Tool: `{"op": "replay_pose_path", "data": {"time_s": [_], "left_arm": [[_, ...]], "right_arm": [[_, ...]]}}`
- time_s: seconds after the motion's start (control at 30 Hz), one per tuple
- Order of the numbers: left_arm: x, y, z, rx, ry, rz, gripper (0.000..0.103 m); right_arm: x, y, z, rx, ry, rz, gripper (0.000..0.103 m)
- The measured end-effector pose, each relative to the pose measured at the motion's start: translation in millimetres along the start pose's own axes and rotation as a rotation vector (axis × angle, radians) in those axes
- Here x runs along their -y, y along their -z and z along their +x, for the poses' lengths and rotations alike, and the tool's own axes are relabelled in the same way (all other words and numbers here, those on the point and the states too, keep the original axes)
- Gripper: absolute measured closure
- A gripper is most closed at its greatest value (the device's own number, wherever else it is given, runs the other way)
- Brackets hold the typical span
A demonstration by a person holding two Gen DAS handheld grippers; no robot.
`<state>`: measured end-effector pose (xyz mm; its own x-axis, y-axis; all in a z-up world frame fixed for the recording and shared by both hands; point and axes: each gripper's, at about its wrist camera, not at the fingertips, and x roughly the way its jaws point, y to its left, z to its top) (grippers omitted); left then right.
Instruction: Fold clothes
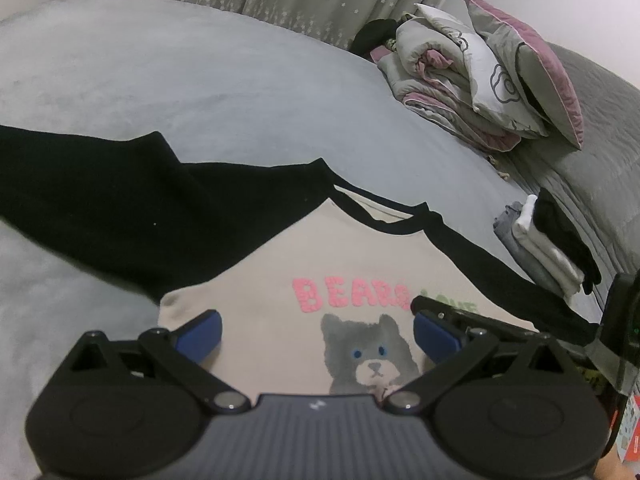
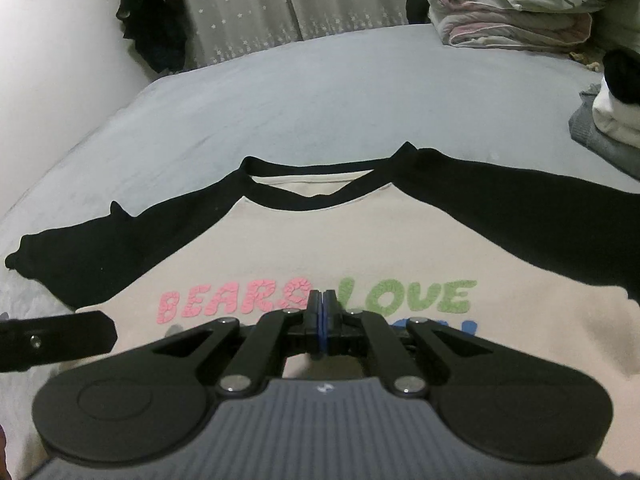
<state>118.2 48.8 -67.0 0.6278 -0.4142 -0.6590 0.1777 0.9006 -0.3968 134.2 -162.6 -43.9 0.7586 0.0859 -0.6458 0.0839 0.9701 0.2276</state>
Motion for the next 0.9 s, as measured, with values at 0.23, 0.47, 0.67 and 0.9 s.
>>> {"op": "replay_pose_path", "data": {"time_s": [0.23, 0.47, 0.67, 0.9], "left_arm": [[3, 0, 2, -0.003, -0.004, 0.010, 0.001], [1, -2, 0, 0.006, -0.005, -0.001, 0.001], [0, -4, 0, 0.007, -0.010, -0.008, 0.001], [2, -7, -2, 0.011, -0.007, -0.013, 0.001]], "right_arm": [[-2, -4, -3, 0.001, -0.014, -0.010, 0.092], [0, -8, -8, -0.015, -0.027, 0.014, 0.091], [2, -11, -12, -0.015, -0.035, 0.032, 0.089], [7, -13, -13, -0.039, -0.071, 0.081, 0.078]]}}
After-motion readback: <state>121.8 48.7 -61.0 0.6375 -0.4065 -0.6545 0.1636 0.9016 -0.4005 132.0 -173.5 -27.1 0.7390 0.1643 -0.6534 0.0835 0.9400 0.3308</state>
